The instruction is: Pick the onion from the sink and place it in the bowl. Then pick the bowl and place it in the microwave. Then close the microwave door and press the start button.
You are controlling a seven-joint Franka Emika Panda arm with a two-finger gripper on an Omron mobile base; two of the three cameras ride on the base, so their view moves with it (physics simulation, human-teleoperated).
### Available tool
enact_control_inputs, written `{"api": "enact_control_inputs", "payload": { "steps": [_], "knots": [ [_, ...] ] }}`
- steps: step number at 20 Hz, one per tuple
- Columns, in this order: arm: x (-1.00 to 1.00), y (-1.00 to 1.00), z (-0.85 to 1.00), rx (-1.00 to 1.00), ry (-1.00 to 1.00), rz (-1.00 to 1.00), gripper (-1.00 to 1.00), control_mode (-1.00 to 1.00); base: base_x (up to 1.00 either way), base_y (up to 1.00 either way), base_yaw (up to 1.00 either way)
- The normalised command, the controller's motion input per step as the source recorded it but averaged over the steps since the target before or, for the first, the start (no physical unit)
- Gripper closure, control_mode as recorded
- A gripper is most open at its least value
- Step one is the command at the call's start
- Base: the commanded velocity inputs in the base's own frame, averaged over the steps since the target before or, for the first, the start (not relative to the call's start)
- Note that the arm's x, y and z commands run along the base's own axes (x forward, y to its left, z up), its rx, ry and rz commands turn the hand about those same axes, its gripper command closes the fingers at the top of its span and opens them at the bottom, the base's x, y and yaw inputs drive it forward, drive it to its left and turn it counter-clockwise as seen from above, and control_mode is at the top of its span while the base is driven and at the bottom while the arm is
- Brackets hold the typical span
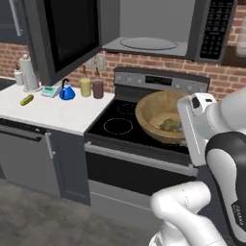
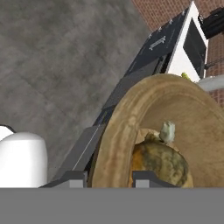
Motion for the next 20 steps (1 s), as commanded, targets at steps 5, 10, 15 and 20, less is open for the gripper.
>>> {"api": "enact_control_inputs", "payload": {
  "steps": [5, 10, 15, 20],
  "knots": [
    [0.0, 0.0, 0.0, 0.0, 0.0, 0.0, 1.0, 1.0, 0.43, -0.2, 0.25],
    [0.0, 0.0, 0.0, 0.0, 0.0, 0.0, 1.0, 1.0, 0.39, -0.03, 0.29],
    [0.0, 0.0, 0.0, 0.0, 0.0, 0.0, 1.0, 1.0, 0.3, -0.17, 0.3],
    [0.0, 0.0, 0.0, 0.0, 0.0, 0.0, 1.0, 1.0, 0.13, 0.0, 0.07]
  ]
}}
